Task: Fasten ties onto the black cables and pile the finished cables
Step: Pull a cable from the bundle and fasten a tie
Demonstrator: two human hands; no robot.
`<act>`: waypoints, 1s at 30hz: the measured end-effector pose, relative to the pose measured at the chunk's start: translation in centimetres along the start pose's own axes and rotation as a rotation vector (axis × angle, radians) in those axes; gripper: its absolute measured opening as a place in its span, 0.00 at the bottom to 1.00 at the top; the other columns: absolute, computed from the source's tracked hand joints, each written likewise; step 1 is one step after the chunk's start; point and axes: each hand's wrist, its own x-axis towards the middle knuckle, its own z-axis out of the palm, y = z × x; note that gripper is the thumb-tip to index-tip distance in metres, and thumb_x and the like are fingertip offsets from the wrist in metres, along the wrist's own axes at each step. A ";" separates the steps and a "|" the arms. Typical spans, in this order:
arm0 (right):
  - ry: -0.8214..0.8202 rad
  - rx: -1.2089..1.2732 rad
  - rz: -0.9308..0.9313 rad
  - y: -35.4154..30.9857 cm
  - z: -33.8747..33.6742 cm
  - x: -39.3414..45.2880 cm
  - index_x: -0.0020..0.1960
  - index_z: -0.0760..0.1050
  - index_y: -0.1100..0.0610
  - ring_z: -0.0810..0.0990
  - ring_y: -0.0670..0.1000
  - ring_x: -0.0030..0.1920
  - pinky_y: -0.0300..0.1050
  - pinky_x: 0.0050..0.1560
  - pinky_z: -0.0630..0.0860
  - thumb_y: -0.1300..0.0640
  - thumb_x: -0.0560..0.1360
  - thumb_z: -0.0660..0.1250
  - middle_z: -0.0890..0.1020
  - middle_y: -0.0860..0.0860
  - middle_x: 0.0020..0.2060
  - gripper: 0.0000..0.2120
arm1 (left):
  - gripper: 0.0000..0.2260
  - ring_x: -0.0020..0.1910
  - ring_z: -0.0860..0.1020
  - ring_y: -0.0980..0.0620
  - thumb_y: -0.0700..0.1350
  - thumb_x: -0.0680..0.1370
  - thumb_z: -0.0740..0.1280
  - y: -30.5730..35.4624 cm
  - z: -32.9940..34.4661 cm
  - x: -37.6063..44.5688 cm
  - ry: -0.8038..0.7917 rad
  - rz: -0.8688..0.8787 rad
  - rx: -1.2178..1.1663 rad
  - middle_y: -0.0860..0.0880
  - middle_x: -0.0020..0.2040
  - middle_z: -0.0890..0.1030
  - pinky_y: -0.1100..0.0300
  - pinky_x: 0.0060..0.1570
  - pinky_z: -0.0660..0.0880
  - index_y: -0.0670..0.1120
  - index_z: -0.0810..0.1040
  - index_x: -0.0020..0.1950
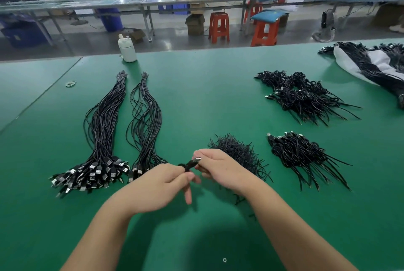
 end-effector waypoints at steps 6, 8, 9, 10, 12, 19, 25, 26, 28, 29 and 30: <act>-0.017 -0.064 -0.043 -1.1 -0.3 -1.3 0.41 0.68 0.58 0.65 0.42 0.26 0.35 0.29 0.63 0.58 0.85 0.54 0.67 0.48 0.29 0.15 | 0.16 0.26 0.68 0.56 0.53 0.84 0.57 -1.1 1.9 1.2 0.138 -0.027 0.141 0.54 0.27 0.71 0.60 0.31 0.67 0.54 0.80 0.42; -0.014 -0.025 -0.061 -1.3 -0.3 -1.6 0.43 0.69 0.60 0.65 0.43 0.27 0.35 0.29 0.63 0.57 0.86 0.53 0.67 0.50 0.31 0.14 | 0.16 0.30 0.73 0.59 0.58 0.82 0.55 -1.4 2.1 1.4 0.248 -0.001 0.040 0.58 0.31 0.78 0.62 0.36 0.70 0.58 0.80 0.44; -0.010 0.000 -0.075 -1.3 -0.3 -1.7 0.43 0.69 0.59 0.64 0.44 0.28 0.35 0.29 0.63 0.57 0.86 0.53 0.67 0.50 0.31 0.14 | 0.16 0.36 0.78 0.60 0.59 0.82 0.54 -1.6 2.2 1.6 0.321 0.022 -0.053 0.58 0.38 0.82 0.63 0.42 0.74 0.59 0.81 0.49; -0.009 0.006 -0.092 -1.2 -0.2 -1.9 0.42 0.69 0.56 0.64 0.45 0.28 0.36 0.29 0.63 0.57 0.86 0.53 0.66 0.49 0.31 0.15 | 0.17 0.45 0.81 0.59 0.59 0.83 0.54 -1.7 2.2 1.9 0.382 0.049 -0.184 0.57 0.46 0.85 0.64 0.51 0.75 0.57 0.81 0.59; -0.027 -0.076 -0.096 -0.8 0.1 -2.0 0.39 0.69 0.52 0.65 0.48 0.29 0.42 0.31 0.65 0.58 0.86 0.53 0.67 0.49 0.30 0.16 | 0.19 0.57 0.82 0.53 0.54 0.83 0.53 -1.6 2.2 2.7 0.470 0.103 -0.594 0.51 0.59 0.84 0.63 0.60 0.75 0.49 0.75 0.69; 0.066 -0.381 -0.013 0.9 0.3 -2.0 0.41 0.73 0.53 0.78 0.52 0.38 0.52 0.47 0.76 0.57 0.83 0.57 0.79 0.51 0.36 0.14 | 0.16 0.35 0.79 0.47 0.49 0.81 0.57 0.7 2.1 3.5 0.475 0.144 -1.340 0.47 0.34 0.78 0.58 0.40 0.78 0.38 0.77 0.53; 0.112 -0.547 -0.113 1.6 -0.3 -2.1 0.51 0.82 0.54 0.80 0.50 0.51 0.47 0.58 0.73 0.56 0.80 0.65 0.84 0.49 0.48 0.07 | 0.14 0.28 0.67 0.52 0.48 0.80 0.57 2.0 3.1 4.3 0.463 0.105 -1.322 0.52 0.29 0.65 0.61 0.31 0.72 0.38 0.74 0.52; 0.090 -0.454 -0.112 1.7 -0.4 -2.1 0.53 0.80 0.54 0.81 0.50 0.52 0.47 0.60 0.74 0.57 0.79 0.67 0.83 0.48 0.49 0.05 | 0.14 0.28 0.68 0.52 0.48 0.80 0.57 2.0 3.3 4.4 0.450 0.105 -1.327 0.52 0.29 0.66 0.60 0.32 0.72 0.38 0.74 0.52; 0.021 -0.112 -0.087 1.7 -0.4 -2.2 0.60 0.76 0.55 0.81 0.47 0.55 0.45 0.64 0.75 0.63 0.77 0.70 0.82 0.48 0.50 0.13 | 0.13 0.30 0.72 0.50 0.47 0.81 0.58 1.9 3.7 4.4 0.408 0.117 -1.345 0.51 0.30 0.68 0.56 0.35 0.75 0.37 0.74 0.52; -0.003 0.050 -0.072 1.7 -0.4 -2.3 0.63 0.75 0.55 0.81 0.45 0.55 0.44 0.64 0.75 0.66 0.76 0.71 0.81 0.47 0.51 0.18 | 0.14 0.31 0.76 0.48 0.46 0.81 0.58 1.9 3.8 4.4 0.384 0.127 -1.356 0.50 0.30 0.71 0.54 0.37 0.78 0.37 0.76 0.52; -0.003 0.136 -0.068 1.8 -0.5 -2.3 0.65 0.74 0.56 0.80 0.43 0.53 0.42 0.62 0.75 0.68 0.74 0.72 0.81 0.46 0.50 0.21 | 0.14 0.34 0.79 0.46 0.46 0.81 0.58 1.9 4.0 4.4 0.361 0.134 -1.364 0.48 0.32 0.75 0.52 0.39 0.80 0.37 0.78 0.51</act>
